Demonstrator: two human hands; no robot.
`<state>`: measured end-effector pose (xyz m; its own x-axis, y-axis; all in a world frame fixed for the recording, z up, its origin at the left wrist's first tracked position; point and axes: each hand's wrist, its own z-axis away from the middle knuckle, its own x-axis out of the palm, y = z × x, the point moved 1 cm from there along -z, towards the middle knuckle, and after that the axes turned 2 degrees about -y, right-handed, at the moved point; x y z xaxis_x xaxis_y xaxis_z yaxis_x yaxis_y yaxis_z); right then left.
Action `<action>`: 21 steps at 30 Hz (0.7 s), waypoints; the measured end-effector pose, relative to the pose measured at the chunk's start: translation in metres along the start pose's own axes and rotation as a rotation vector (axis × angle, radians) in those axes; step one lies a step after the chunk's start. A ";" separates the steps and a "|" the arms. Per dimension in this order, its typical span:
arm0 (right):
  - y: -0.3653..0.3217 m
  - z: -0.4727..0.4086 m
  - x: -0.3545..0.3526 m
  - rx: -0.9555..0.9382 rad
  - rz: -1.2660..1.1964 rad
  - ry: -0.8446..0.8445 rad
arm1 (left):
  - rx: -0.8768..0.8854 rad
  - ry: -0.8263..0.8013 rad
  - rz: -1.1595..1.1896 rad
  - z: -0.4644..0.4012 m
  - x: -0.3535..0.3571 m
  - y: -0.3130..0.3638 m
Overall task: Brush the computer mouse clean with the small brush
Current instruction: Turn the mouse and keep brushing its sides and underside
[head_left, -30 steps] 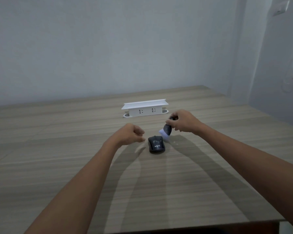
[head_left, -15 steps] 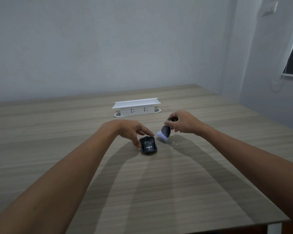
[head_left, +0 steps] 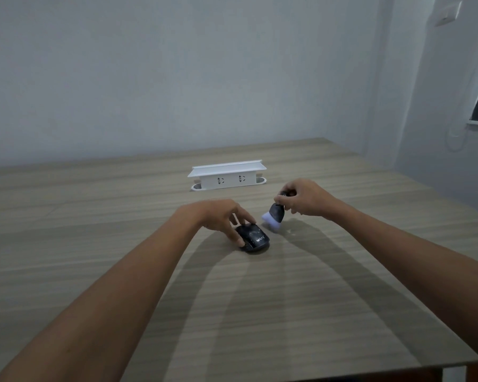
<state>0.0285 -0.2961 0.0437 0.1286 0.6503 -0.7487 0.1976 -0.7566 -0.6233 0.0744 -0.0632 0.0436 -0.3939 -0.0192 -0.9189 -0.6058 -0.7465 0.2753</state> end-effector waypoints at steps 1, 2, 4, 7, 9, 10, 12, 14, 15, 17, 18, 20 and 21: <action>-0.001 0.000 -0.001 0.004 -0.005 0.003 | -0.005 0.024 0.003 0.001 0.001 0.001; -0.003 0.001 -0.003 0.004 -0.011 0.009 | -0.014 0.053 0.003 0.002 0.003 0.002; -0.008 0.002 -0.006 -0.001 -0.018 0.020 | -0.029 0.107 0.008 0.005 0.007 0.006; -0.015 0.003 -0.008 -0.009 -0.022 0.032 | -0.047 0.182 0.023 0.007 0.015 0.007; -0.020 0.003 -0.008 -0.012 -0.028 0.043 | -0.050 0.215 0.069 0.008 0.019 0.004; -0.022 0.003 -0.008 -0.017 -0.030 0.048 | -0.053 0.219 0.097 0.009 0.020 0.003; -0.027 0.003 -0.007 -0.031 -0.029 0.056 | -0.060 0.203 0.149 0.012 0.020 -0.001; -0.033 0.003 -0.005 -0.043 -0.040 0.052 | -0.069 0.168 0.201 0.013 0.020 -0.005; -0.036 0.002 -0.004 -0.049 -0.054 0.045 | -0.071 0.155 0.219 0.014 0.020 -0.006; -0.042 0.001 0.000 -0.060 -0.080 0.025 | -0.065 0.150 0.227 0.014 0.020 -0.006; -0.044 0.001 0.001 -0.066 -0.086 0.016 | -0.059 0.151 0.224 0.014 0.021 -0.005; -0.047 0.000 0.005 -0.065 -0.097 -0.001 | -0.053 0.156 0.224 0.014 0.022 -0.003; -0.048 0.000 0.006 -0.061 -0.102 -0.009 | -0.053 0.162 0.224 0.013 0.022 -0.002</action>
<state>0.0196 -0.2557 0.0685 0.0960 0.7231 -0.6841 0.2684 -0.6806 -0.6817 0.0580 -0.0534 0.0264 -0.3957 -0.2905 -0.8712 -0.4773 -0.7454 0.4653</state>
